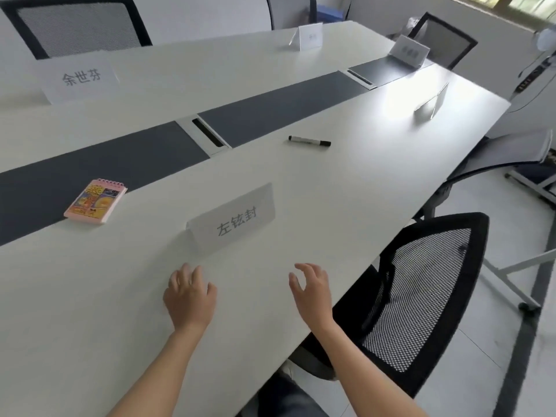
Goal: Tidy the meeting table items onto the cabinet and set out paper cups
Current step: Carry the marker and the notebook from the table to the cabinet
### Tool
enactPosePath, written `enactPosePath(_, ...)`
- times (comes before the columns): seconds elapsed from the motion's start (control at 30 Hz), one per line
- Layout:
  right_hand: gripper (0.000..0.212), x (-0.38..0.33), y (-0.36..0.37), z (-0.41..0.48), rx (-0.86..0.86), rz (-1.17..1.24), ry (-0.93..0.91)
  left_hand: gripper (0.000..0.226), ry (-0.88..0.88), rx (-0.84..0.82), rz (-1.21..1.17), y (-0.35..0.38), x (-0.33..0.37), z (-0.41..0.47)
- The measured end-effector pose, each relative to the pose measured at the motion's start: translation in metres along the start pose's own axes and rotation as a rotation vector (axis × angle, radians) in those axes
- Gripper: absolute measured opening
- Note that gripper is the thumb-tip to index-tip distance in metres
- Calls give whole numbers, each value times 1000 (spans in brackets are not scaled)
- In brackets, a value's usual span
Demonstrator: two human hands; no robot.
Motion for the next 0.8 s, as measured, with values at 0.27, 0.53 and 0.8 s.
enactPosePath(0.27, 32, 5, -30, 133, 68, 3, -19, 58, -154, -48, 61, 16, -3, 2)
enactPosePath(0.53, 35, 4, -37, 263, 76, 25, -11, 53, -296, 191, 62, -13, -3, 29)
enactPosePath(0.8, 48, 3, -28, 380, -31, -268, -95, 49, -418, 261, 118, -10, -15, 51)
Point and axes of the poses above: each hand's wrist, its own z-axis towards the middle knuckle, its own y-axis out of the palm, x = y × z, the point moved 7 cm from there along z, towards the middle knuckle, and after that the axes turned 9 degrees about -z, right-handed, at the moved point
